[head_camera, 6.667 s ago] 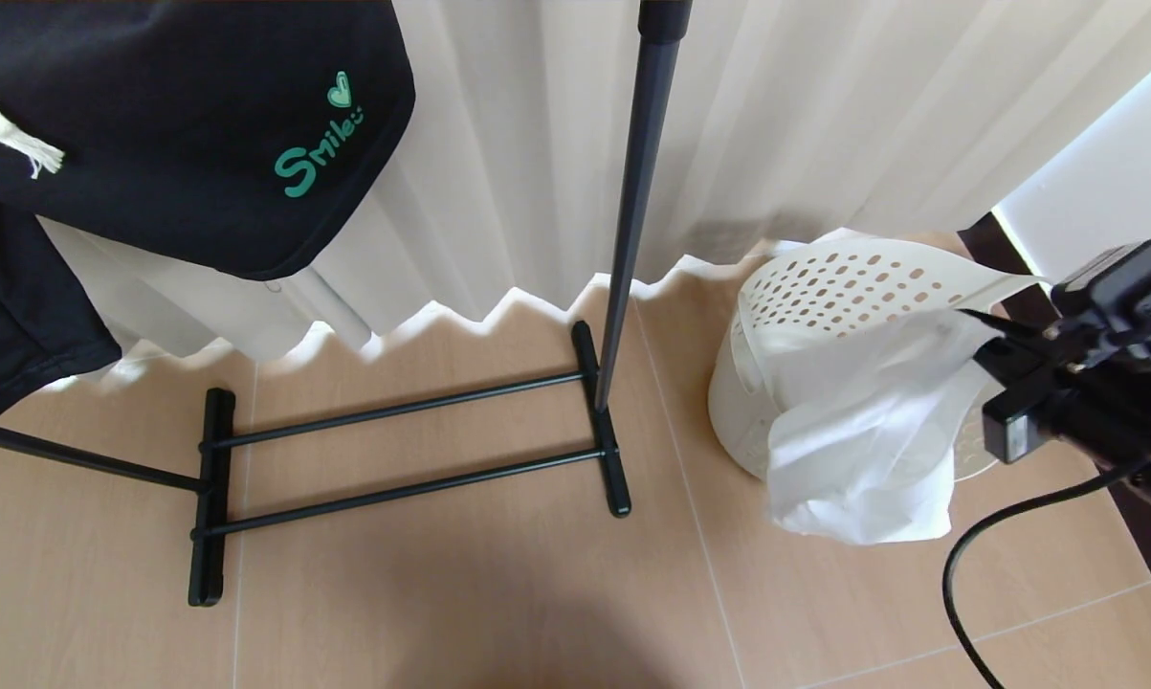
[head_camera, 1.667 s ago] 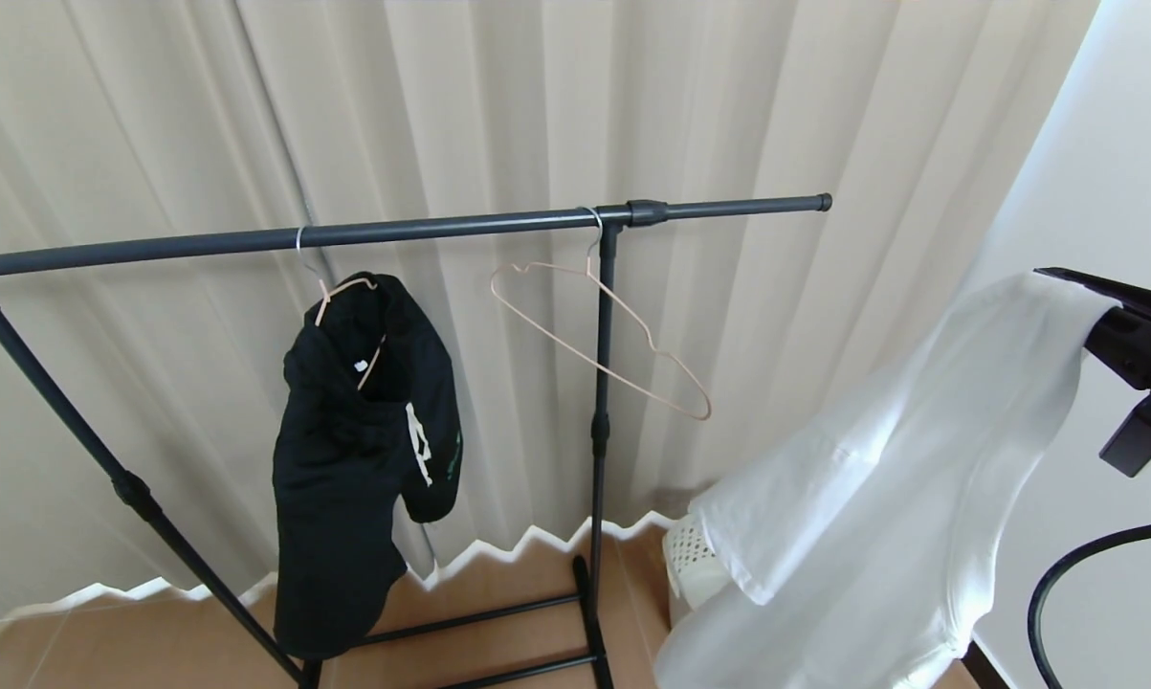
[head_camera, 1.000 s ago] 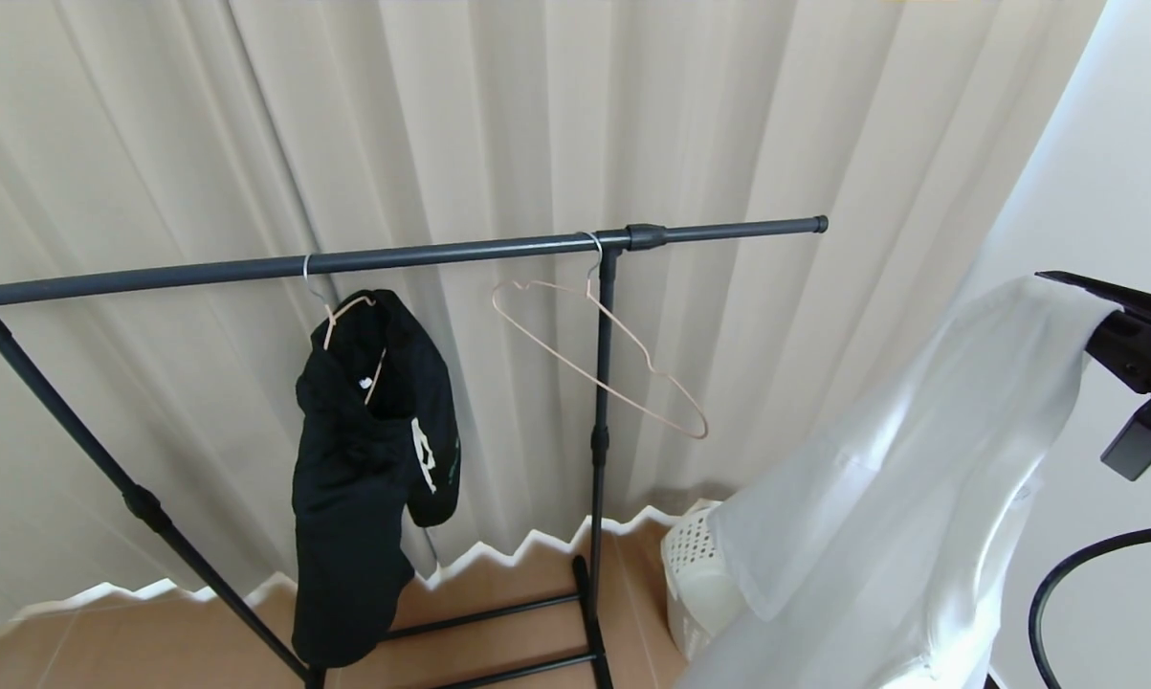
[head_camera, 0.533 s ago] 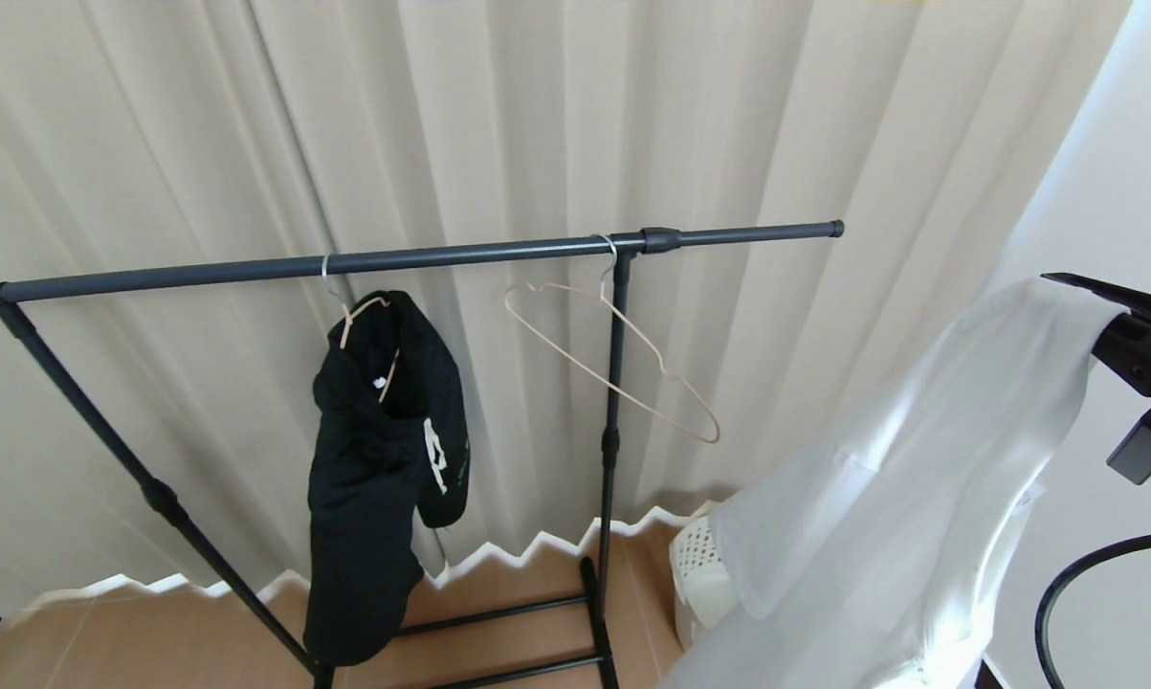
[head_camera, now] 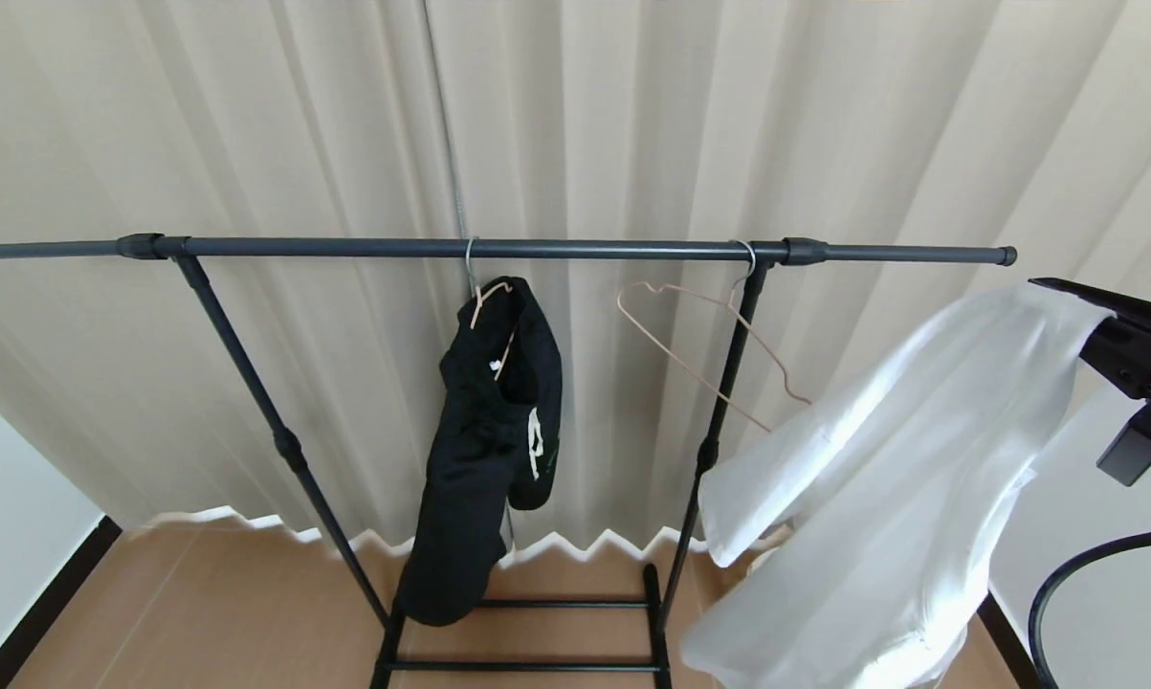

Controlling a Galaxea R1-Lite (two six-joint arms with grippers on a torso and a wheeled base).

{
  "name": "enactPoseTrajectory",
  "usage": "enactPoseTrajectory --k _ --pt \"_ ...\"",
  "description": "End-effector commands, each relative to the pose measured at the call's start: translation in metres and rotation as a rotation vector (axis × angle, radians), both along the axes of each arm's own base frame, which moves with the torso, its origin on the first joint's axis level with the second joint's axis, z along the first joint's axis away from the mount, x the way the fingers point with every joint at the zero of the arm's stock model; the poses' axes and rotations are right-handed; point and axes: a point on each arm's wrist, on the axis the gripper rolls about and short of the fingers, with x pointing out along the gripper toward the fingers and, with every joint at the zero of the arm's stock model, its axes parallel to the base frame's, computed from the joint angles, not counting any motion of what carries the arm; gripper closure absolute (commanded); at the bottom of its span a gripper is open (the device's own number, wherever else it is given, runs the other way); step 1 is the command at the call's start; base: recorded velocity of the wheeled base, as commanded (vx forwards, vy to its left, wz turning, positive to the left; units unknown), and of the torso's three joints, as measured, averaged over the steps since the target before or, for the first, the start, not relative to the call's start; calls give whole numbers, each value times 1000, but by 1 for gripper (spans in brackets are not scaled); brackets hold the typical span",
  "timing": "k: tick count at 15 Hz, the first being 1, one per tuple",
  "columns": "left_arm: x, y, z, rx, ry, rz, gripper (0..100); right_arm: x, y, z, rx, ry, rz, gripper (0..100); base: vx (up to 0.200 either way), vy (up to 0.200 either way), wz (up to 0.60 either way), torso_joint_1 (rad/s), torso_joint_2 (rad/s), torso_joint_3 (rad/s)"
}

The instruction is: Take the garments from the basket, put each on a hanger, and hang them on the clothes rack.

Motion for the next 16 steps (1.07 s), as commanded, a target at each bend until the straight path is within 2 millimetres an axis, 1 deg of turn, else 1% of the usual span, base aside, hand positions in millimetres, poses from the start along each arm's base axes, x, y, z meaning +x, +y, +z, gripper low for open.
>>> enactPoseTrajectory --k 1,2,3,4,5,6,7,8,10,11,12,13,14,16 --pt "8 0 2 64 104 -25 0 1 1 -1 -3 4 7 100 0 0 0 0 0 0" --pt "13 0 3 96 165 -41 0 1 1 -3 -7 14 13 100 0 0 0 0 0 0" --pt "20 -1 11 95 208 -93 0 1 1 -3 -12 21 13 100 0 0 0 0 0 0" --pt "22 -2 17 86 214 -123 0 1 1 -4 -12 22 11 100 0 0 0 0 0 0" --pt "31 -4 37 20 224 -181 0 1 1 -5 -26 16 9 100 0 0 -600 2 2 -2" --pt "40 -5 53 -36 246 -221 0 0 1 -5 -49 4 6 100 0 0 0 0 0 0" --pt "42 -5 56 -45 251 -229 0 0 1 -5 -52 2 6 100 0 0 0 0 0 0" --pt "62 -7 73 -83 323 -263 0 4 3 -8 -63 25 14 100 0 0 0 0 0 0" --pt "87 -14 88 -83 374 -345 0 22 21 -16 -62 95 54 100 0 0 0 0 0 0" --pt "103 -21 95 -96 397 -389 0 35 32 -19 2 156 41 100 0 0 0 0 0 0" --pt "119 -29 101 -100 425 -412 0 48 46 -17 108 218 31 100 0 0 0 0 0 0" --pt "125 -34 104 -95 433 -416 0 53 52 -16 152 244 34 100 0 0 0 0 0 0" --pt "147 -52 110 -67 472 -421 0 63 68 -11 240 340 25 100 0 0 0 0 0 0" --pt "169 -83 114 -40 492 -464 0 63 82 3 334 450 24 100 0 0 0 0 0 0"
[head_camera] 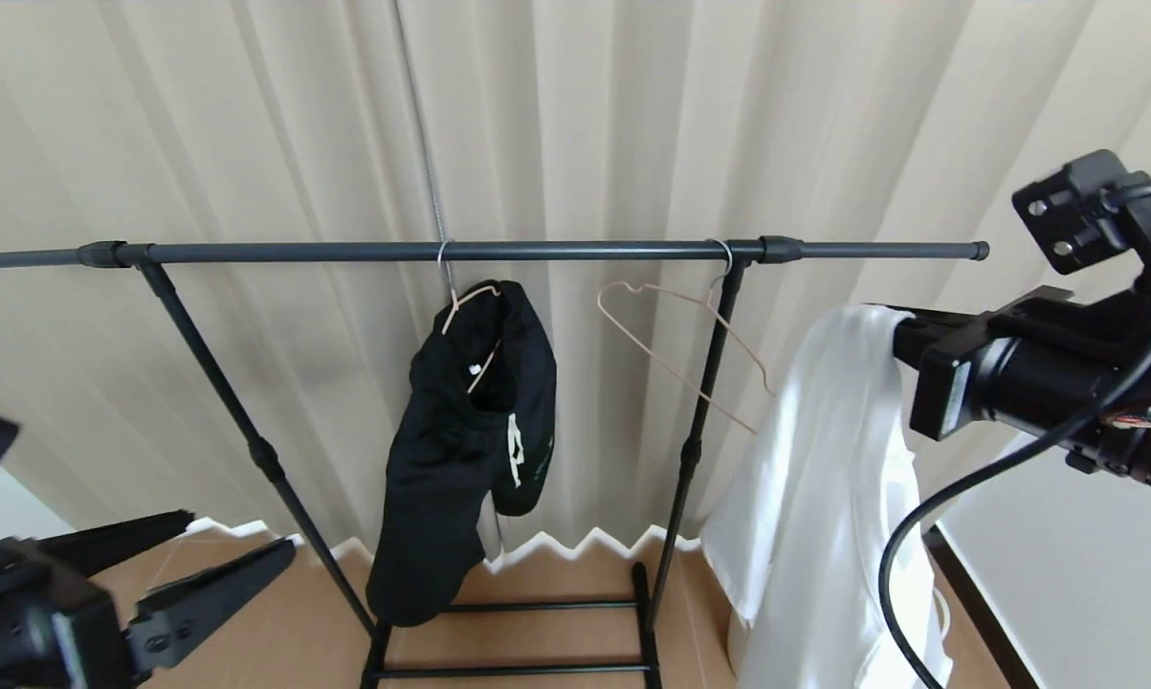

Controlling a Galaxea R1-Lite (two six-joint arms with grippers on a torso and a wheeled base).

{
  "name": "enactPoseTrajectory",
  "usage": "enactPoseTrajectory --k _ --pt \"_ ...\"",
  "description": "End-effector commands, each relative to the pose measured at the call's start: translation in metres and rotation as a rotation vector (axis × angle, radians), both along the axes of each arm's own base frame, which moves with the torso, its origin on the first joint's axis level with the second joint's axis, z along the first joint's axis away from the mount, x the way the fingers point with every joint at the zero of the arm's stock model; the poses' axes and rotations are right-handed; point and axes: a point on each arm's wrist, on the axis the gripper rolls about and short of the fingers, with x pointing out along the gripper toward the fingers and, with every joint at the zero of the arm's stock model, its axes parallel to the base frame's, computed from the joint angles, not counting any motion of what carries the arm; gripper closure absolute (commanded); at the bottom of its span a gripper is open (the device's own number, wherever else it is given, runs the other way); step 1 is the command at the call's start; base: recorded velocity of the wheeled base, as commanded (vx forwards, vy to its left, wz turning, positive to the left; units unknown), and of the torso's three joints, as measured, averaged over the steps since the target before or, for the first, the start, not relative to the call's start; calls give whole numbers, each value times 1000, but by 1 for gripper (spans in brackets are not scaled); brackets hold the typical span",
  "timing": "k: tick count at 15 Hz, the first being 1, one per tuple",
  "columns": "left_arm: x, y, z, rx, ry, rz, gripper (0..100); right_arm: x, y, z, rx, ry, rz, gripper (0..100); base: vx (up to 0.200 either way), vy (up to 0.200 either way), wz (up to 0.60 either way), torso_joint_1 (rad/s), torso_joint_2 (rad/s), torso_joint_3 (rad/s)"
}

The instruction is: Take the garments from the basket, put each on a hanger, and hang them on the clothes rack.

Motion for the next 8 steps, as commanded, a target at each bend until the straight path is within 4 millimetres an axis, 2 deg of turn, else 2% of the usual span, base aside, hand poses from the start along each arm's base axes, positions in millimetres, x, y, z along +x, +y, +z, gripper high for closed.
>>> enactPoseTrajectory --k 1,2,3,4,6,8 --pt "48 -55 0 51 85 -101 0 13 29 8 72 106 18 100 0 0 0 0 0 0" --pt "59 -75 -3 73 96 -131 0 16 33 11 103 134 -9 100 0 0 0 0 0 0" --pt "64 -83 -4 81 95 -138 0 18 35 10 109 140 -22 100 0 0 0 0 0 0" --pt "78 -108 -8 107 88 -143 0 23 45 4 110 155 -55 100 0 0 0 0 0 0" --pt "88 -139 -10 86 46 -193 0 27 61 -4 118 173 -79 100 0 0 0 0 0 0" --pt "92 -159 -14 70 22 -236 0 30 74 -9 130 169 -106 100 0 0 0 0 0 0"
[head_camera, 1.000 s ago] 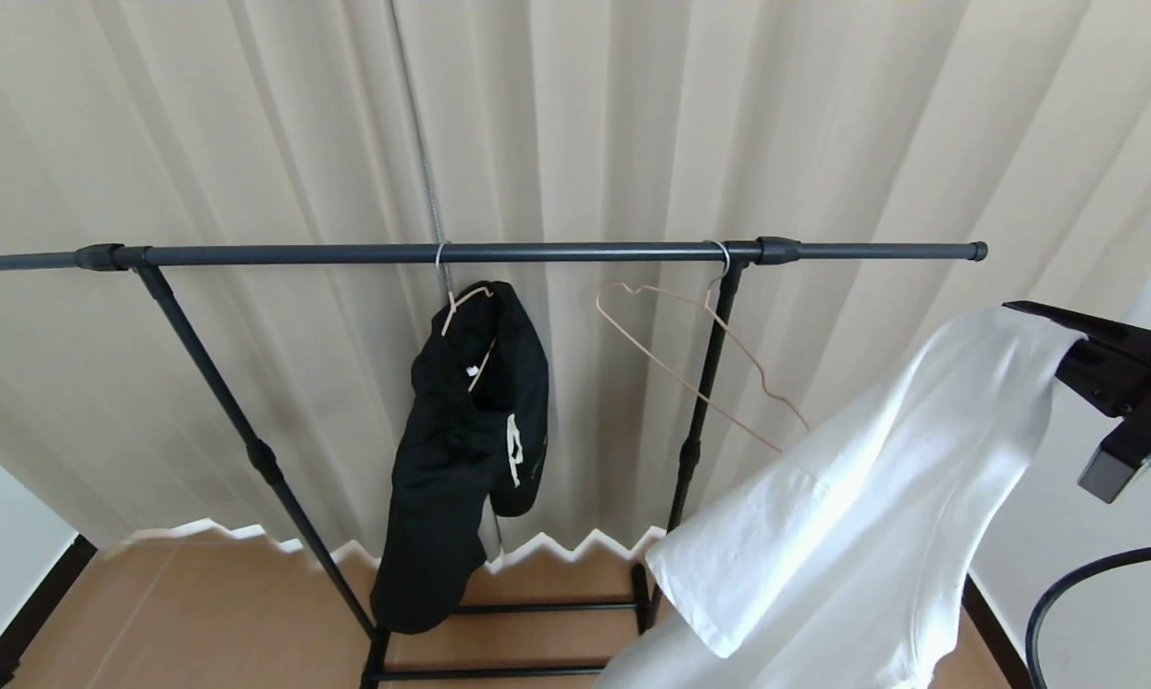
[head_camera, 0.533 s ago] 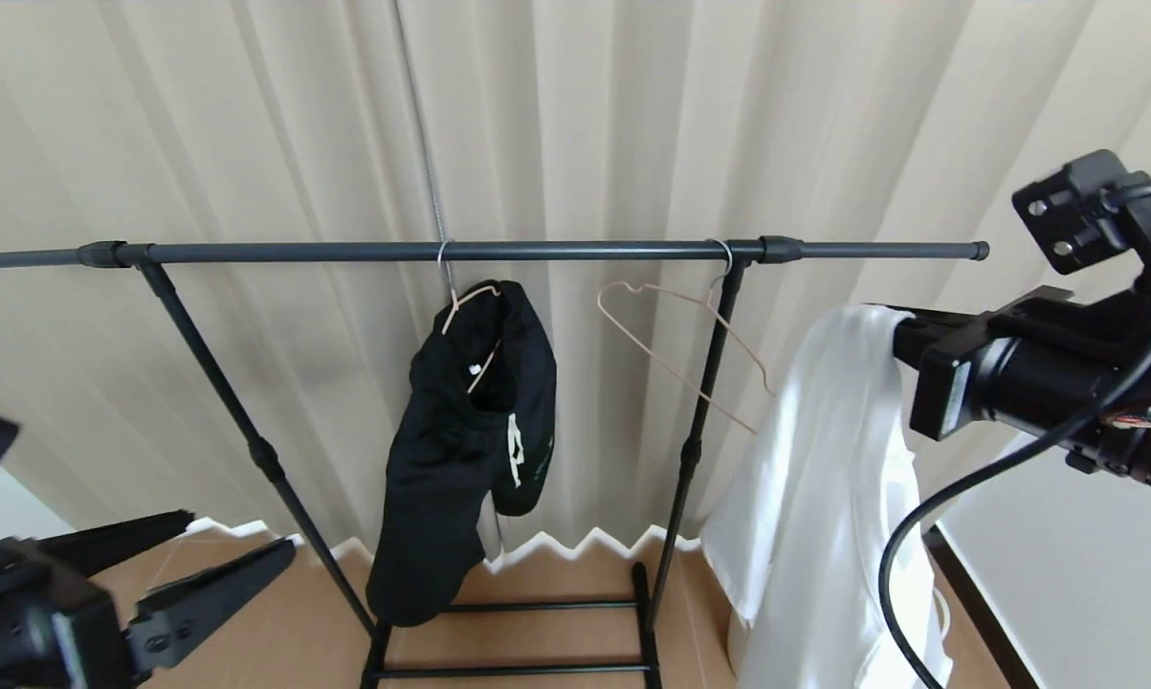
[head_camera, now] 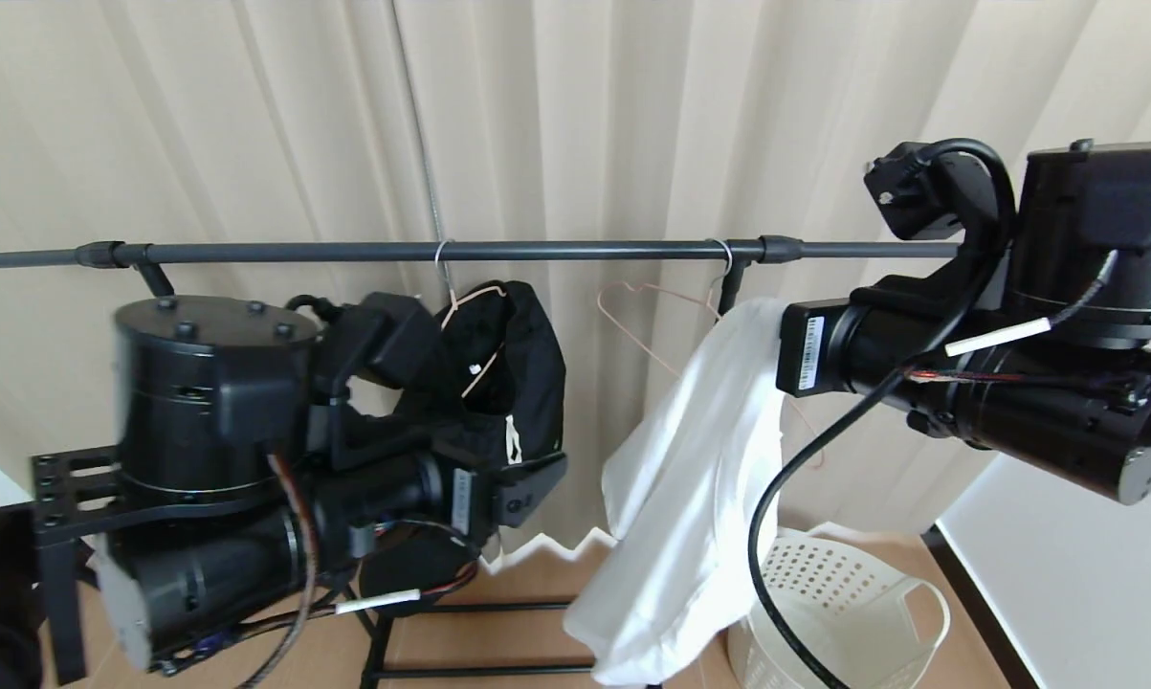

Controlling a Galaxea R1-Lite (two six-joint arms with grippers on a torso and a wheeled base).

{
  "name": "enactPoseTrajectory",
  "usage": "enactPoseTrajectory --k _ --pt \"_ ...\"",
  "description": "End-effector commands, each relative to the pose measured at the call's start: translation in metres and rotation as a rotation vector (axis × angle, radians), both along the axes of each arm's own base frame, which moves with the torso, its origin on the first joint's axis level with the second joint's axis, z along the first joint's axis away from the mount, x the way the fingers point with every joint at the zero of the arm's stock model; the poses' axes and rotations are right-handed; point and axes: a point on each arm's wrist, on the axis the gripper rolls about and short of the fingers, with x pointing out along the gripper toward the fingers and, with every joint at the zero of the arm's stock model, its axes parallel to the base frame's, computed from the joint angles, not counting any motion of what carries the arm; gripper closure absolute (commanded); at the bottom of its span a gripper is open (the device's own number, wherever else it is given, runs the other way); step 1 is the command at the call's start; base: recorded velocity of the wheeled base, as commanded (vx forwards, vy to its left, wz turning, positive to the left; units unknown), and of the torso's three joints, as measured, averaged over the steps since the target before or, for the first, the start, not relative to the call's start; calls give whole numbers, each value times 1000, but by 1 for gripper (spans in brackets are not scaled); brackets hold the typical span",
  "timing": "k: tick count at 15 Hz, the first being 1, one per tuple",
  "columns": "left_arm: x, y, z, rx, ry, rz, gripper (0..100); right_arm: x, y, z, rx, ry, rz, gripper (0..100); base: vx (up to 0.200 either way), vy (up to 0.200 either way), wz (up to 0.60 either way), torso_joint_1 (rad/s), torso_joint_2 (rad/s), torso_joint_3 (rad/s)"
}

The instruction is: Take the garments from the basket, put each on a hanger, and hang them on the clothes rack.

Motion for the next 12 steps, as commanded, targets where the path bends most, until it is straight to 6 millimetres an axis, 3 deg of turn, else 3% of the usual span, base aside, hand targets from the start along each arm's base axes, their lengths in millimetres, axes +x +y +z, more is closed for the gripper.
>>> enactPoseTrajectory --k 1,4,7,12 --pt "14 -42 -24 36 34 -65 0 7 22 -15 -12 15 6 100 0 0 0 0 0 0" --pt "18 -67 -32 1 28 -99 0 7 38 -23 -1 10 15 100 0 0 0 0 0 0" --pt "26 -77 -39 -11 44 -78 0 0 45 -23 -6 9 34 100 0 0 0 0 0 0" --pt "46 -91 -51 -8 36 129 0 -13 44 -18 -8 -1 46 100 0 0 0 0 0 0"
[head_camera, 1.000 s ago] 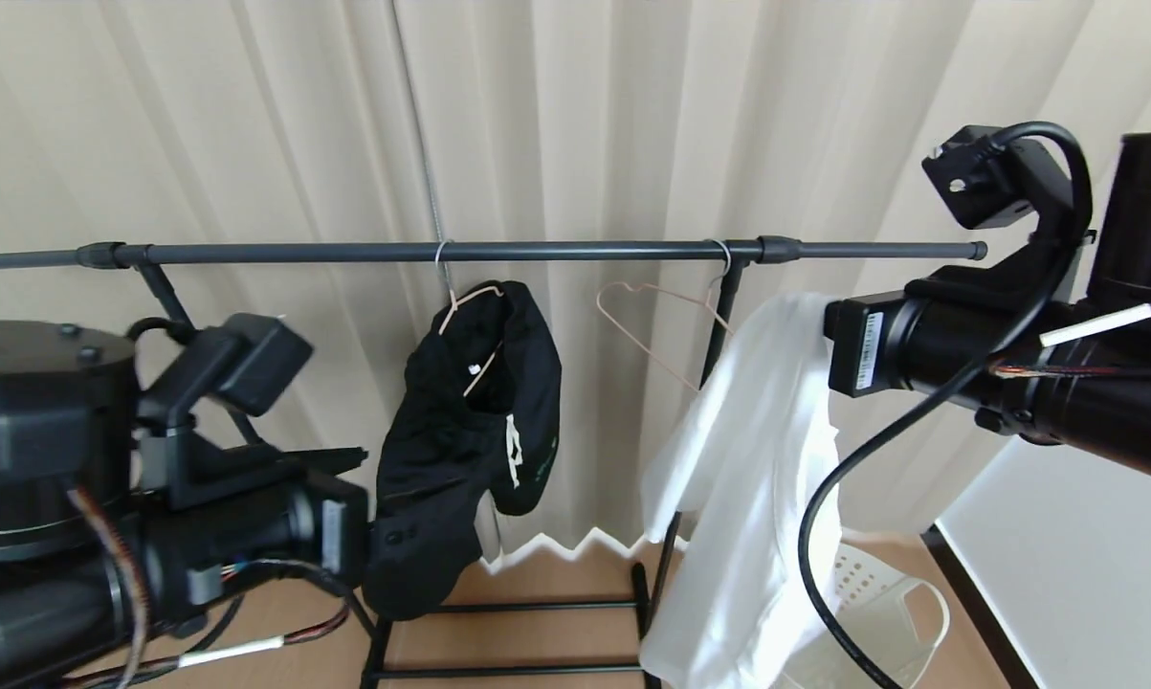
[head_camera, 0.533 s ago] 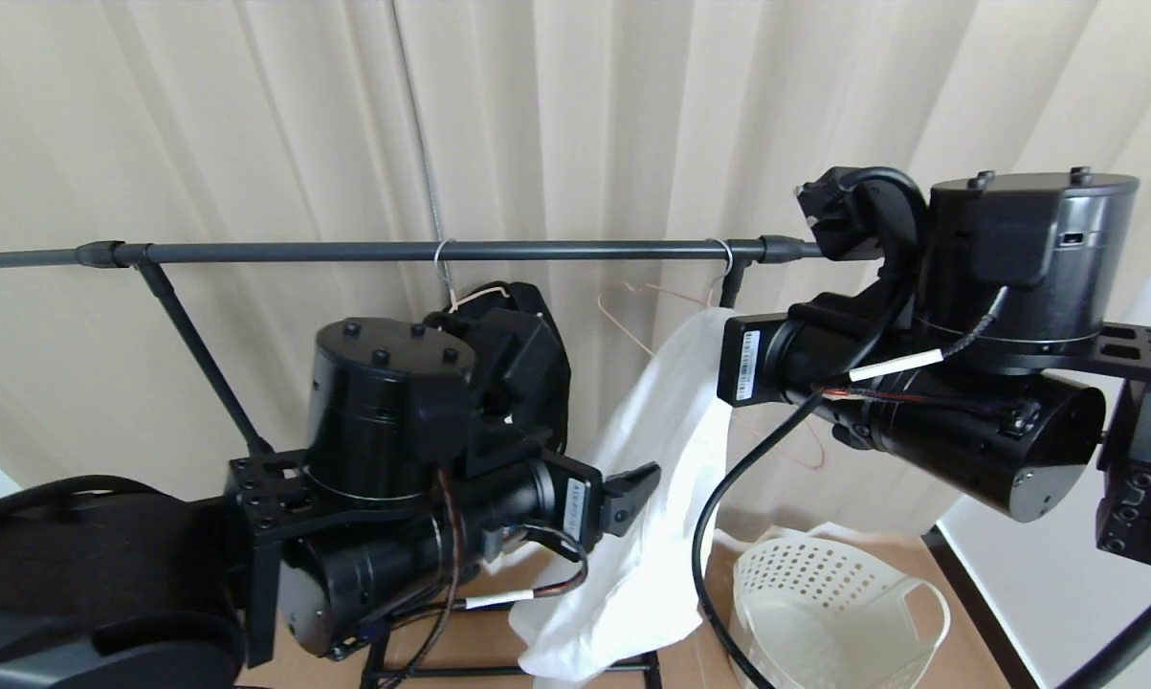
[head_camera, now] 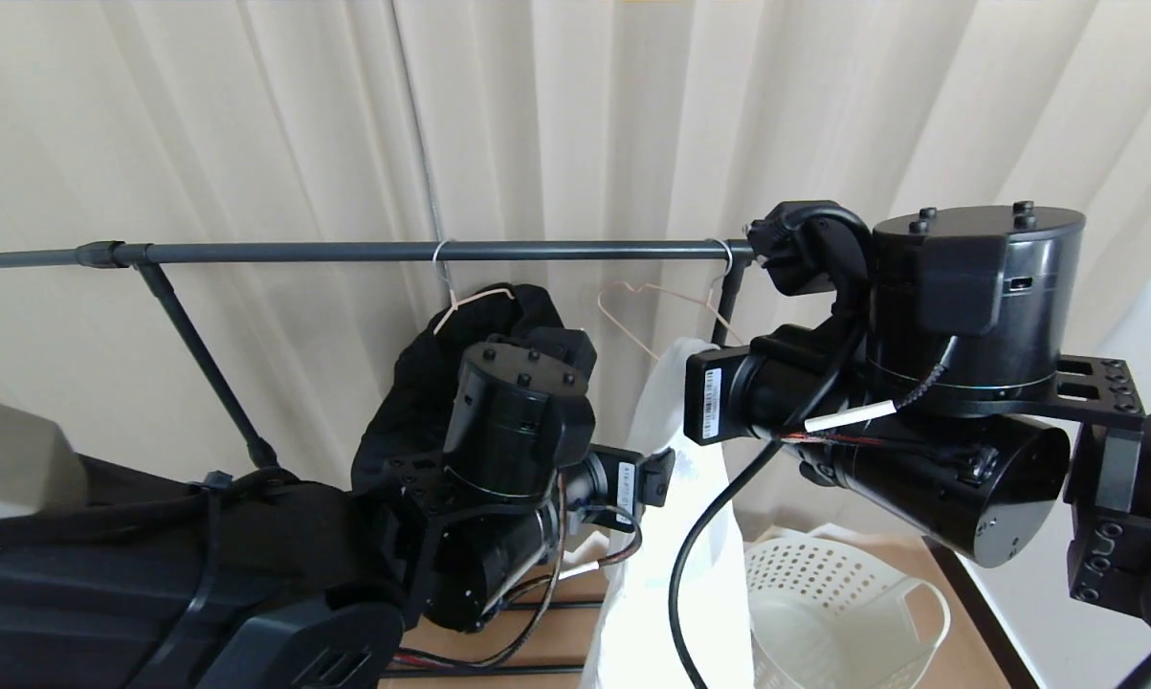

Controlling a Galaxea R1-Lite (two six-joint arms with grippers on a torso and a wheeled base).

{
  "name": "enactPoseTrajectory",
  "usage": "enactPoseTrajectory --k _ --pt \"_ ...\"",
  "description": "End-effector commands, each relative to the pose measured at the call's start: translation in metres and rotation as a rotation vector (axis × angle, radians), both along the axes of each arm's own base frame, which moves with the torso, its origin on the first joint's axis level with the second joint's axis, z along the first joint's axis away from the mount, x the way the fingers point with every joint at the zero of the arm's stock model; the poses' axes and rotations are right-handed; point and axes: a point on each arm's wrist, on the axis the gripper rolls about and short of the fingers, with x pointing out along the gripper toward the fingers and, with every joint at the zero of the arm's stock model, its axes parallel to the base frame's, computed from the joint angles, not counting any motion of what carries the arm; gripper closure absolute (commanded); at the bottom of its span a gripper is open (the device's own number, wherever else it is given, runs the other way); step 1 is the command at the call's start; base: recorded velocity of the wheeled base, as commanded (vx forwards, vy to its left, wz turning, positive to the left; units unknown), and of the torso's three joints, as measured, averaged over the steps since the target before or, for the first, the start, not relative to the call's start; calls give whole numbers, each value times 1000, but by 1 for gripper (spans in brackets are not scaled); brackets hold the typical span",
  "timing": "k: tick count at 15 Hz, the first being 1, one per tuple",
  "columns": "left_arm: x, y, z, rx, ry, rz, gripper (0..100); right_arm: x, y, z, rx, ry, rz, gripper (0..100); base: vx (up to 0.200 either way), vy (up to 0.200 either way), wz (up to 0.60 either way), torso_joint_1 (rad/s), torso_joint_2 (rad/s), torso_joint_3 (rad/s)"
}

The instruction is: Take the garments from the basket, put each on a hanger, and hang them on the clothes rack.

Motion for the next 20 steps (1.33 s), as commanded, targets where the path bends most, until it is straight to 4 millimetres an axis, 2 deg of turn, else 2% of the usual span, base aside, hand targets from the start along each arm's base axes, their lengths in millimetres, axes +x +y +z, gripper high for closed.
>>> enactPoseTrajectory --k 1,9,13,16,20 --pt "7 -4 -12 25 17 23 0 -8 -5 7 11 -16 5 100 0 0 0 0 0 0" --pt "33 15 -40 106 53 179 0 -28 -23 27 28 -76 18 100 0 0 0 0 0 0" --pt "35 25 -51 136 80 205 0 -30 -27 30 19 -91 17 100 0 0 0 0 0 0" --pt "34 27 -52 146 81 217 0 -23 -32 29 15 -89 -11 100 0 0 0 0 0 0" --pt "24 29 -44 154 50 247 0 3 -43 21 -29 -83 -101 100 0 0 0 0 0 0"
